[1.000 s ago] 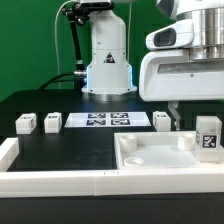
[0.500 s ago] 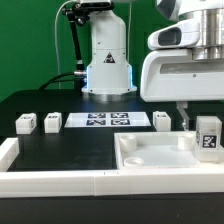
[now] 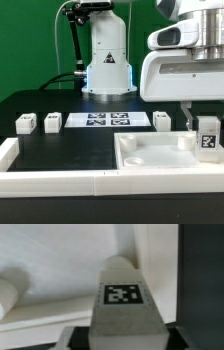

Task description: Assemble square table

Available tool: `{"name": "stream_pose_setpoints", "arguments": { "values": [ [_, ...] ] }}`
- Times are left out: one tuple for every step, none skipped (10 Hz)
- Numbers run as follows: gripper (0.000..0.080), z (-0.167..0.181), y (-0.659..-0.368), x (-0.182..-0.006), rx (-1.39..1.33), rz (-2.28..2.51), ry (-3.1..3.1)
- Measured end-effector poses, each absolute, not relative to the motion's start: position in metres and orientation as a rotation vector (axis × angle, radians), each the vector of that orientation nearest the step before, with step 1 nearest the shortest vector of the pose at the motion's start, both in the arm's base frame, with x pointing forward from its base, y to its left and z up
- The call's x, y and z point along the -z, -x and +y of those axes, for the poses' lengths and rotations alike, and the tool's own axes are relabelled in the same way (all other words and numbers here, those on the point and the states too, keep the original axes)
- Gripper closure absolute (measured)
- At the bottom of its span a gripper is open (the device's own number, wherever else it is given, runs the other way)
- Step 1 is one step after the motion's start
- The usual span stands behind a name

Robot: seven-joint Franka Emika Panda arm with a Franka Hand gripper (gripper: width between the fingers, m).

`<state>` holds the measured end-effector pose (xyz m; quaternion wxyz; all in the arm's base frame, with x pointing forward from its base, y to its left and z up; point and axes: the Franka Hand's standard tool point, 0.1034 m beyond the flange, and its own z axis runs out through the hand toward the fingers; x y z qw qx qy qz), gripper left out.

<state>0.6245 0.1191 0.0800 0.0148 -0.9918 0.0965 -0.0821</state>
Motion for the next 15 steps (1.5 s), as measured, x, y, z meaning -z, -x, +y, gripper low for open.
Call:
{"name": "stream_pose_setpoints", "arguments": {
  "values": [
    [0.051, 0.1182, -0.6245, -0.0799, 0.253, 0.395, 3.071],
    [0.051, 0.1173, -0.6245, -0.0798, 0.25, 0.504, 3.049],
    [0.051, 0.1165, -0.6246, -0.0797, 0.248, 0.612, 3.024],
    [0.0509, 0.1161, -0.6244, -0.0794, 0.244, 0.724, 2.995],
    [0.0509, 0.1164, -0.6239, -0.0792, 0.24, 0.839, 2.96],
    [0.0509, 0.1158, -0.6234, -0.0789, 0.236, 1.005, 2.9],
    [0.0509, 0.1152, -0.6227, -0.0788, 0.232, 1.147, 2.84],
    [0.0509, 0.1154, -0.6222, -0.0787, 0.227, 1.228, 2.804],
    [0.0509, 0.1153, -0.6214, -0.0784, 0.219, 1.379, 2.727],
    [0.0509, 0.115, -0.6209, -0.078, 0.209, 1.507, 2.646],
    [0.0508, 0.1151, -0.6204, -0.0777, 0.194, 1.649, 2.547],
    [0.0508, 0.1157, -0.6199, -0.0777, 0.176, 1.767, 2.461],
    [0.0508, 0.1161, -0.6194, -0.0776, 0.159, 1.895, 2.354],
    [0.0507, 0.1172, -0.6189, -0.0775, 0.143, 2.001, 2.255],
    [0.0507, 0.1191, -0.6184, -0.0775, 0.133, 2.093, 2.164]
  ]
}}
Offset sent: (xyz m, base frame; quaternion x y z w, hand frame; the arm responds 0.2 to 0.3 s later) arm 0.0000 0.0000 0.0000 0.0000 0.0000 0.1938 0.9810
